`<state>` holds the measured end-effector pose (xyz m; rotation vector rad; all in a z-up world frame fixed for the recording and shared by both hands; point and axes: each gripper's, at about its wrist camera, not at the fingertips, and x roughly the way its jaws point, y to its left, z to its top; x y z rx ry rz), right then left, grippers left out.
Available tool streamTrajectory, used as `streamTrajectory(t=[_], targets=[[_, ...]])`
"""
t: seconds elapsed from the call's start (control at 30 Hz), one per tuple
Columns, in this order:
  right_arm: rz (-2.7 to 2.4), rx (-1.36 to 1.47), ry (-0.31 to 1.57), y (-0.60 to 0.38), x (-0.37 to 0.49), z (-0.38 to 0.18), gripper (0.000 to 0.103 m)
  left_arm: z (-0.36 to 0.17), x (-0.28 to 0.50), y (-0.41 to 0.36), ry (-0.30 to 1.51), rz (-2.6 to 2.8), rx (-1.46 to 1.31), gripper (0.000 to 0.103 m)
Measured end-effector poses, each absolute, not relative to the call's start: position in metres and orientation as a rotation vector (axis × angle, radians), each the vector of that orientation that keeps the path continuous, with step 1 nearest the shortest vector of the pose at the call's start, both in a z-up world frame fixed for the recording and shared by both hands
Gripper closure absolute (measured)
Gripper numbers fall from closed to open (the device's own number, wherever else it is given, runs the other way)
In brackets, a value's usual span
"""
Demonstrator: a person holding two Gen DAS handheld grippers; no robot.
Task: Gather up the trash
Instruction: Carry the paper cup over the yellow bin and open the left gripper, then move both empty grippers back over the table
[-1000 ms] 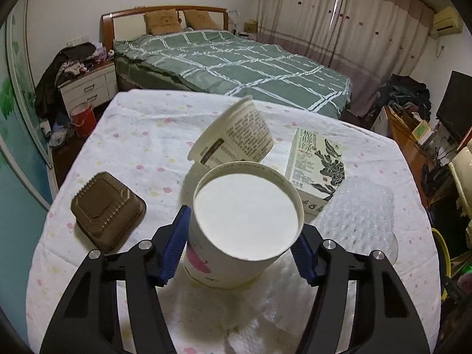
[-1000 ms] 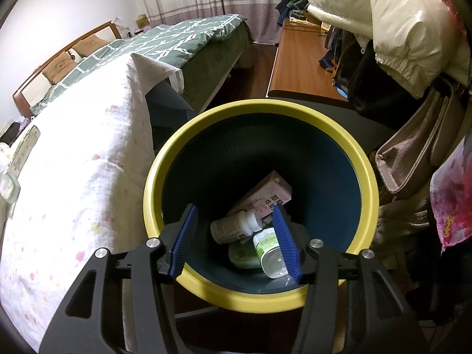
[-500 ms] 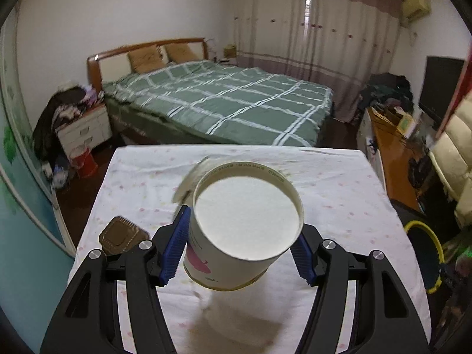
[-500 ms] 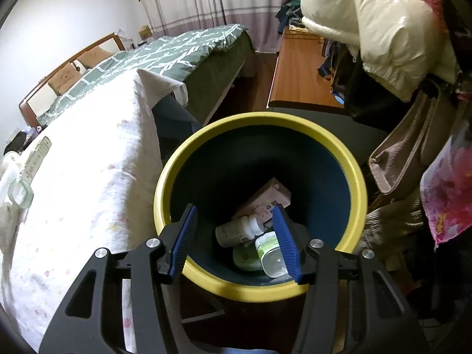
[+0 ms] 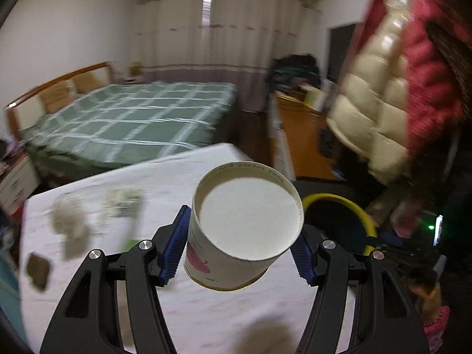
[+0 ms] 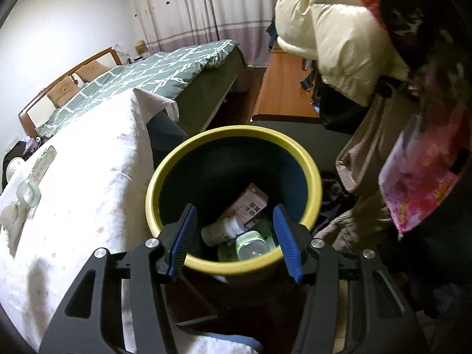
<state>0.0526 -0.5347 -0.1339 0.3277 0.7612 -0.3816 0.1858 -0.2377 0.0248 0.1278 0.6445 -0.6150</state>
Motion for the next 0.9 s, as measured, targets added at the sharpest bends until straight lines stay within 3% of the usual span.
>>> streamTrajectory(t=[0.3, 0.57, 0.63, 0.7, 0.9], targets=[[-0.416, 0.326, 0.767, -0.541, 0.004, -0.136, 0.046, -0.017, 0.177, -0.381, 0.739, -0.836, 0.209, 0.04], [-0.436, 0.367, 0.774, -0.553, -0.023, -0.143, 0.045, -0.073, 0.186, -0.464, 0.851, -0.887, 0.255, 0.04], [-0.435, 0.374, 0.778, -0.555, -0.025, -0.145, 0.045, -0.084, 0.188, -0.473, 0.868, -0.882, 0.266, 0.035], [-0.432, 0.38, 0.782, -0.557, -0.025, -0.147, 0.045, -0.09, 0.191, -0.48, 0.861, -0.87, 0.274, 0.022], [-0.421, 0.389, 0.793, -0.556, -0.023, -0.151, 0.045, -0.089, 0.192, -0.476, 0.863, -0.863, 0.264, 0.022]])
